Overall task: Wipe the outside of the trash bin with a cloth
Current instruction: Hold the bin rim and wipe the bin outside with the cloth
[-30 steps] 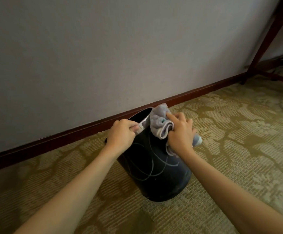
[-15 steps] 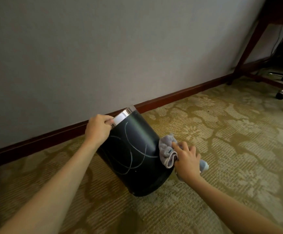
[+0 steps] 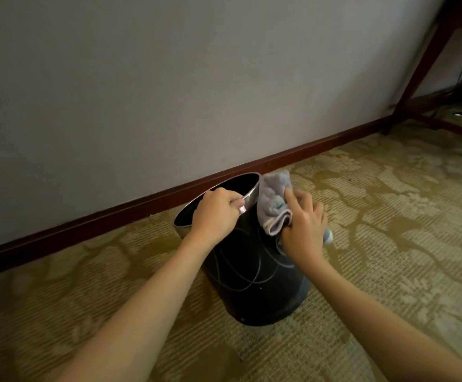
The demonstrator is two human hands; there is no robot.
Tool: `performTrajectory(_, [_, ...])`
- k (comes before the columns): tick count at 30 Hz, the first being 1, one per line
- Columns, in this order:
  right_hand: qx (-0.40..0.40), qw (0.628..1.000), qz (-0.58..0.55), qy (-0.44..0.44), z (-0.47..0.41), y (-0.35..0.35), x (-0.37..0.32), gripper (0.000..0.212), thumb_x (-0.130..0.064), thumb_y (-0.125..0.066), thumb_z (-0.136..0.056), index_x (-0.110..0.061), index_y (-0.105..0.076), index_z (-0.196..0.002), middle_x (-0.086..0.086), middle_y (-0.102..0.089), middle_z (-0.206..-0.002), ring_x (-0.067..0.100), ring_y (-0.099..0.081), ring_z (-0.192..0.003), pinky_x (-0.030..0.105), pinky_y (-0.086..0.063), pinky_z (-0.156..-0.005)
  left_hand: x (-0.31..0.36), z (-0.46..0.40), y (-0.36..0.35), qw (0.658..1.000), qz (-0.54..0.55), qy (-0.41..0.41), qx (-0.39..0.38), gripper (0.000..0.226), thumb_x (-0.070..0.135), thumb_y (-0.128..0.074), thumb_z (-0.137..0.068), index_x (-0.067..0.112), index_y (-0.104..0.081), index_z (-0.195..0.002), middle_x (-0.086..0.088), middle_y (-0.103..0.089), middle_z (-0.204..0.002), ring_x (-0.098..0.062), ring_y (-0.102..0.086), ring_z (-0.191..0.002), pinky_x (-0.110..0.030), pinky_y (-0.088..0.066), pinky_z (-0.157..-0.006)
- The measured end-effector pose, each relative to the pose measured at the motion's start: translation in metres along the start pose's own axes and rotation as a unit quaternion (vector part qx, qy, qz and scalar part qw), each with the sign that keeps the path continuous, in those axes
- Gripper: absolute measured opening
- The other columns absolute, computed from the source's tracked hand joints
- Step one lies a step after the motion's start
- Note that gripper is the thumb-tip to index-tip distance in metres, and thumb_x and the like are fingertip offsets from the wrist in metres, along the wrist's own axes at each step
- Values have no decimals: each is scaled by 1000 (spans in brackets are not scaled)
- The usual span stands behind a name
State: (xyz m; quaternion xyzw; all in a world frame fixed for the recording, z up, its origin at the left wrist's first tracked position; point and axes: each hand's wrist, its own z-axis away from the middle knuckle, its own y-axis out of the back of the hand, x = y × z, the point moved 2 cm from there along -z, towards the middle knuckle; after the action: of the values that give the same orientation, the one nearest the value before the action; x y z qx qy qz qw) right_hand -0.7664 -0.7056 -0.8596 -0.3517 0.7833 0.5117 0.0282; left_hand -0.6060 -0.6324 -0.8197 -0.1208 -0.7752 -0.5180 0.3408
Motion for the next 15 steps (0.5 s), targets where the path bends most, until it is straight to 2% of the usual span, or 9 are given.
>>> performTrajectory(2, [-39, 998, 40, 2, 20, -7, 17, 69, 4, -59, -71, -12, -46, -137, 15, -49, -129, 39, -43, -103, 49, -37, -84, -4, -3, 2, 1000, -15, -4, 14, 30, 23, -51, -94, 14, -64, -68, 0, -60, -61, -17, -57, -61, -36, -45, -56])
performTrajectory(4, [-87, 991, 99, 9, 37, -14, 38, 67, -1, -62, -73, -13, -46, -137, 15, -50, -128, 39, -44, -106, 48, -39, -83, -14, -6, 8, 999, -32, 3, 42, 28, 24, -50, -94, 22, -63, -69, 7, -58, -61, -9, -54, -61, -28, -35, -49])
performTrajectory(5, [-113, 985, 131, 9, 45, -16, 48, 66, -4, -61, -76, -15, -44, -139, 14, -49, -130, 37, -43, -108, 46, -39, -84, -21, -9, 12, 998, -39, 13, 57, 28, 24, -49, -94, 23, -62, -69, 8, -57, -61, -10, -54, -62, -27, -33, -50])
performTrajectory(7, [-150, 973, 173, 6, 57, -18, 62, 65, -10, -58, -80, -20, -39, -141, 9, -45, -133, 33, -41, -109, 42, -38, -86, -37, -14, 20, 996, -36, 44, 76, 27, 22, -49, -94, 19, -65, -73, 4, -60, -65, -18, -57, -66, -30, -39, -55])
performTrajectory(9, [-154, 973, 173, 5, 58, -19, 64, 62, -10, -56, -80, -22, -42, -138, 7, -46, -131, 32, -41, -106, 42, -37, -84, -50, -16, 26, 995, -16, 63, 81, 25, 18, -50, -94, 12, -68, -77, -4, -63, -66, -24, -60, -69, -36, -45, -62])
performTrajectory(11, [-148, 974, 173, -5, 50, -20, 57, 56, -11, -54, -81, -24, -43, -134, 4, -45, -128, 30, -39, -105, 41, -36, -84, -56, -13, 28, 994, -11, 71, 88, 26, 17, -50, -94, 8, -67, -77, -9, -64, -66, -26, -60, -69, -35, -44, -61])
performTrajectory(15, [-124, 984, 122, -38, 32, -20, 35, 48, -11, -51, -81, -25, -44, -127, 3, -42, -124, 29, -35, -106, 41, -31, -82, -45, -1, 25, 997, -1, 47, 67, 28, 19, -48, -95, 12, -67, -75, -1, -63, -66, -18, -59, -68, -28, -42, -58])
